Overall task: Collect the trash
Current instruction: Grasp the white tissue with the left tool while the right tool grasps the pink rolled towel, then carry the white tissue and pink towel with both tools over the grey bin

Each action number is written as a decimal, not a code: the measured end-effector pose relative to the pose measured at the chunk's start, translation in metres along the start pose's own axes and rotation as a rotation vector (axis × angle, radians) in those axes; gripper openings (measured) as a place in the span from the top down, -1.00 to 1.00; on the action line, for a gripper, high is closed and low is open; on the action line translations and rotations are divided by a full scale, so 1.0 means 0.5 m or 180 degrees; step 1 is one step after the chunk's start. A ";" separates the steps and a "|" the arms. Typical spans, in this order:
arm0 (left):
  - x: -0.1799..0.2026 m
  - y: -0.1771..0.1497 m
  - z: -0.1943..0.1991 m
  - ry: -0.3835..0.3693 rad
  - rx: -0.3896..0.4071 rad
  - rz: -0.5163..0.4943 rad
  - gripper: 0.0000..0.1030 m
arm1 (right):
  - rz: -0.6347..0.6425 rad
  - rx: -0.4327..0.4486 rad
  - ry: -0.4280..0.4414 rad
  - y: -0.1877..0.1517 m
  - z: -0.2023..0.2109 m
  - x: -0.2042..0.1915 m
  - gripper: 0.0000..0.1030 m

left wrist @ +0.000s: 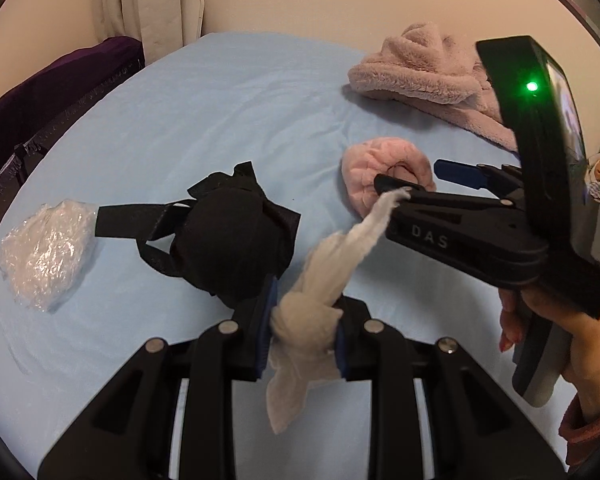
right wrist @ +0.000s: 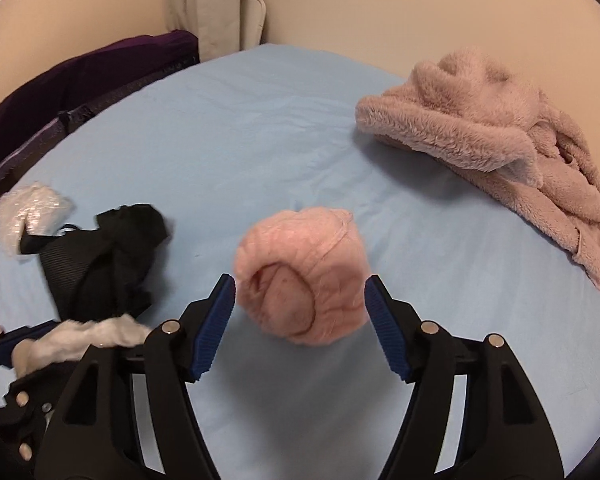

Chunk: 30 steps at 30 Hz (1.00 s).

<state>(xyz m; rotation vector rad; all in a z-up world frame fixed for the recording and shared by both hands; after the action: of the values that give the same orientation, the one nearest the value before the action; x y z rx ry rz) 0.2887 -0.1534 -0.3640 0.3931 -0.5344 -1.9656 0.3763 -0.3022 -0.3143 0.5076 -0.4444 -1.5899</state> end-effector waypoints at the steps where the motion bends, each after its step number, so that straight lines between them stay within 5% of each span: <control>1: -0.002 -0.002 -0.005 -0.0003 -0.0013 0.0006 0.51 | -0.0012 -0.0028 -0.0010 -0.002 -0.009 0.000 -0.26; 3: -0.004 -0.006 -0.014 -0.0004 -0.0042 0.0014 0.51 | -0.0034 -0.0085 0.0003 -0.007 -0.030 0.000 -0.19; 6: -0.005 -0.009 -0.019 0.0000 -0.0063 0.0025 0.51 | 0.0029 -0.0093 -0.0042 -0.016 -0.038 -0.005 0.43; 8: -0.006 -0.011 -0.015 -0.0006 -0.0060 0.0052 0.50 | 0.0103 -0.0053 -0.0071 -0.020 -0.027 -0.011 0.54; 19: -0.032 -0.058 0.095 0.0010 0.0049 0.0205 0.50 | 0.0241 0.0136 0.0206 -0.060 0.160 -0.058 0.56; 30: -0.116 -0.219 0.295 0.0211 0.0139 0.0526 0.50 | 0.0626 0.0093 0.0608 -0.172 0.352 -0.222 0.56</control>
<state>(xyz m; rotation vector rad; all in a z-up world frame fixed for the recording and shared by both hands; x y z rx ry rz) 0.1581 -0.0301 -0.2945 0.4265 -0.5504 -1.7786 0.2122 -0.1877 -0.2113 0.6132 -0.3614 -1.3343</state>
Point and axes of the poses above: each gripper's, at about its wrist camera, not at the fingertips, and z roughly against the way its jaws point, x to its right, y to its top, the point moved 3 cm from there along -z, roughly the way its jaws point, and after that the axes turned 14 degrees about -z, right-handed, at the moved point
